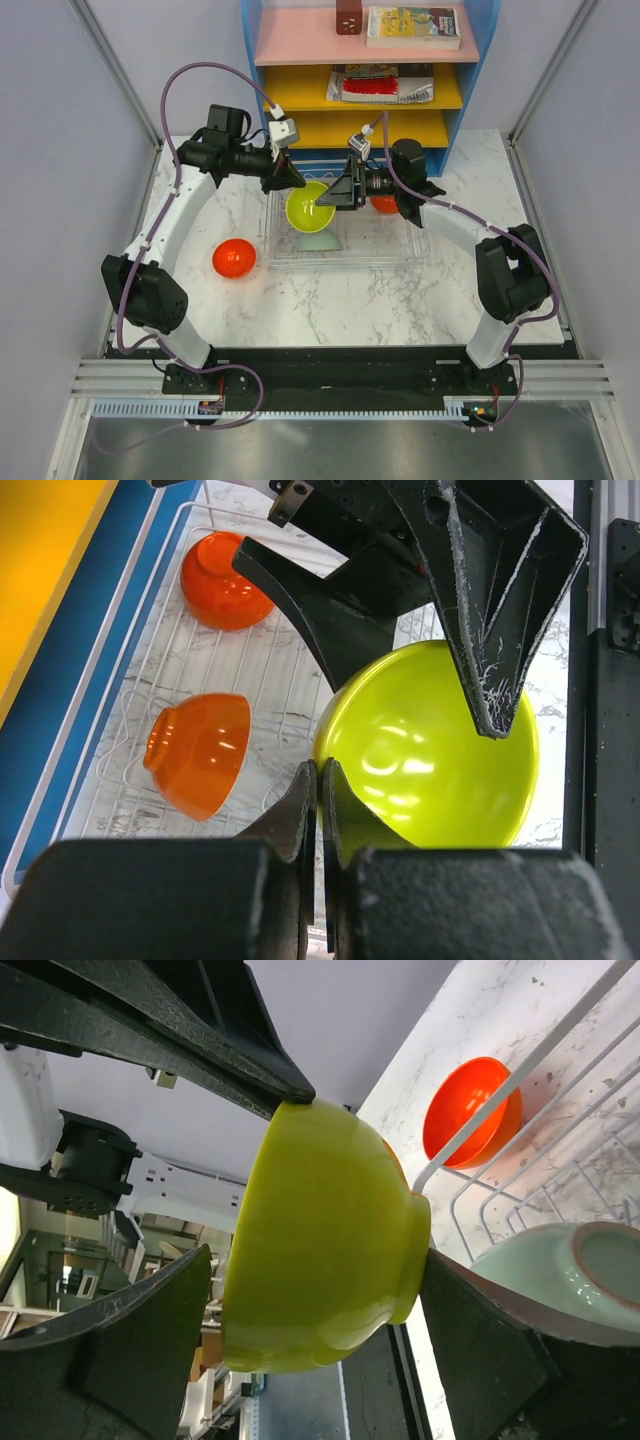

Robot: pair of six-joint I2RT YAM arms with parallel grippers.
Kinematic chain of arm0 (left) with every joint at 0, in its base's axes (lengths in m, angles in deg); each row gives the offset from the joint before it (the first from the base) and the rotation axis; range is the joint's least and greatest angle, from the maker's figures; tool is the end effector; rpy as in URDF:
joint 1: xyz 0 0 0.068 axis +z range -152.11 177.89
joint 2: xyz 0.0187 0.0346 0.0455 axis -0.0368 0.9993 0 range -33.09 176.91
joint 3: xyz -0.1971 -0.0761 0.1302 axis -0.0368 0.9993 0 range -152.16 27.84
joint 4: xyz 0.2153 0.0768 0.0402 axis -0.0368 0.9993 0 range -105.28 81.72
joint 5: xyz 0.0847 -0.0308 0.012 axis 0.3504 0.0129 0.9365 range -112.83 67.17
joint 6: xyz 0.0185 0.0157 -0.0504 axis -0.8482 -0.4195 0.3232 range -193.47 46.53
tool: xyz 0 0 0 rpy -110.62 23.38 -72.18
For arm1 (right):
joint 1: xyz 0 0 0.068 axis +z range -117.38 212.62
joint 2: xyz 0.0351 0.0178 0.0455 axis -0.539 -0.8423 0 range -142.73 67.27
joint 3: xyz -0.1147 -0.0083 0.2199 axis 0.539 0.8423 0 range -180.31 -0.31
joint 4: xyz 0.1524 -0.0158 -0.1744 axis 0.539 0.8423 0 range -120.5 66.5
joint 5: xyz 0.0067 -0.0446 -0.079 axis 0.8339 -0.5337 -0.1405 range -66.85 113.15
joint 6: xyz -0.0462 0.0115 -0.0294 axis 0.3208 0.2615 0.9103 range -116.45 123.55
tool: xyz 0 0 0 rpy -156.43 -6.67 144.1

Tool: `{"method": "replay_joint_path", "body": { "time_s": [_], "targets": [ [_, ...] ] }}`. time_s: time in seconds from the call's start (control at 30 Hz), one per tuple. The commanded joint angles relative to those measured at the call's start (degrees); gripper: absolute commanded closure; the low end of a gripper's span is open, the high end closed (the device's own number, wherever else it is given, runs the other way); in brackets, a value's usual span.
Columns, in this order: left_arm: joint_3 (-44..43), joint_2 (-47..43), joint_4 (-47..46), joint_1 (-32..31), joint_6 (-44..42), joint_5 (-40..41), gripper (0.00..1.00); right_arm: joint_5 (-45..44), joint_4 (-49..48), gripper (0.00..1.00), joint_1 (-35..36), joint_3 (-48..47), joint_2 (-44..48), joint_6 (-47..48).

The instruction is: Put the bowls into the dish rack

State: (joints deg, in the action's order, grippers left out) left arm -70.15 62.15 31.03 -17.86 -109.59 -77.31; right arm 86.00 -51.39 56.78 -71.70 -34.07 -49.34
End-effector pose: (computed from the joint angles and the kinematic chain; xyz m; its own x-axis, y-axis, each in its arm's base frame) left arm 0.3013 -0.1176 0.3546 -0.1082 0.3864 -0.9159 0.9769 0.2121 -0.0259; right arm 0.3256 0.1837 0.2782 -0.8749 0.0064 -0.4842 -0.4819 0.0855 0.8720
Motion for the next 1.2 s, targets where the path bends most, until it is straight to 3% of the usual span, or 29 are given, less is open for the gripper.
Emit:
{"method": "replay_joint_path", "body": {
  "time_s": [0.0, 0.13, 0.33, 0.37, 0.47, 0.53, 0.57, 0.73, 0.83, 1.0, 1.17],
  "targets": [
    [0.3, -2.8, -2.9, -0.5, 1.7, -1.3, 0.98, 2.9, -7.7, 0.15, 0.3, 0.6, -0.3, -3.9],
    [0.3, -2.8, -3.1, -0.6, 1.7, -1.2, 0.98, 3.9, -12.9, 0.34, 0.4, 1.4, -0.5, -7.3],
    [1.2, -3.2, -3.3, -0.6, 1.7, -1.2, 0.98, 5.1, -19.4, 0.76, 0.3, 2.7, -1.1, -12.5],
    [1.6, -3.3, -3.3, -0.6, 1.6, -1.1, 0.98, 5.0, -19.6, 0.87, 0.3, 2.8, -0.9, -12.7],
    [2.5, -3.3, -3.4, -0.8, 1.3, -1.2, 0.98, 4.2, -19.7, 1.00, 0.2, 3.2, -0.4, -12.4],
    [3.2, -3.3, -3.5, -0.8, 1.2, -1.2, 0.83, 3.9, -18.8, 1.00, 0.3, 3.2, 0.0, -11.6],
    [3.3, -3.4, -3.4, -0.8, 1.0, -1.3, 0.69, 3.6, -18.1, 1.00, 0.3, 3.2, 0.2, -11.0],
    [4.0, -3.9, -3.6, -0.4, 1.4, -1.4, 0.34, 1.9, -10.9, 1.00, 0.1, 2.6, 0.6, -4.5],
    [4.2, -5.2, -4.5, 1.2, 2.4, -1.9, 0.02, 0.5, -2.3, 1.00, -0.3, 0.7, 1.1, 3.1],
    [4.8, -9.1, -5.9, 9.0, 6.1, -4.8, 0.00, -7.6, 18.5, 1.00, -0.9, -4.8, 1.6, 19.3],
    [14.7, -16.1, -7.5, 19.5, 8.5, -5.9, 0.00, -20.3, 37.9, 1.00, -2.0, -11.4, 3.4, 35.9]
  ]
}}
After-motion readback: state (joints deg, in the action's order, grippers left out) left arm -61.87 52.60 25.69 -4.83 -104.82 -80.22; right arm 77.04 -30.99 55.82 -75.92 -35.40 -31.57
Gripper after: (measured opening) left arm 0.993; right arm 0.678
